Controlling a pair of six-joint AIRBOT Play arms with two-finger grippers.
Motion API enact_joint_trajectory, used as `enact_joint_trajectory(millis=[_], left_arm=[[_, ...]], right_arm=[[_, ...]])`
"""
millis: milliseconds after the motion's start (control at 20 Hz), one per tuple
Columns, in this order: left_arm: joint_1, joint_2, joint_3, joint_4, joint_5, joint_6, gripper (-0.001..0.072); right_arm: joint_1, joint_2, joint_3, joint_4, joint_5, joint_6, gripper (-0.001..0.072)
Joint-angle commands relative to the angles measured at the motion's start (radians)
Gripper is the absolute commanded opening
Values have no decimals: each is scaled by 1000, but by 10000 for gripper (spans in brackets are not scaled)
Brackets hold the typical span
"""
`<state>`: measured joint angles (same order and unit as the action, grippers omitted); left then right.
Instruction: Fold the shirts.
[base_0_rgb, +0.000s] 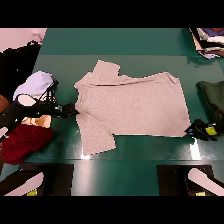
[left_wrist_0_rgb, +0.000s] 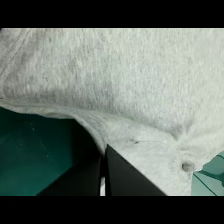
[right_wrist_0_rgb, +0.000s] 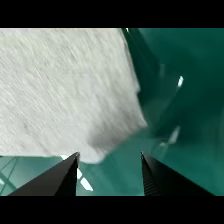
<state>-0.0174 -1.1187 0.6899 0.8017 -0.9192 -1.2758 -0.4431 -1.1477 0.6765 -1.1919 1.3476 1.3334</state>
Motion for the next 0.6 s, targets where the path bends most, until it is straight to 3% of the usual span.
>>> enact_joint_trajectory(millis=[0,100,150,250,450,550], left_arm=[[1,1,4,2,2,1,21],[1,1,5,3,3,1,21],[1,1,10,9,1,1,21],[1,19,44,34,-8,-10,20],[1,159,246,193,-52,-109,20],[1,238,415,240,-101,-115,21]], right_arm=[[62,-29,-38,58,-103,-16,419],[112,-24,-36,57,-134,-19,130],[139,-13,-28,56,-145,-19,62],[180,37,18,43,-148,-19,15],[210,203,237,46,-142,-18,15],[211,285,390,46,-151,-18,15]])
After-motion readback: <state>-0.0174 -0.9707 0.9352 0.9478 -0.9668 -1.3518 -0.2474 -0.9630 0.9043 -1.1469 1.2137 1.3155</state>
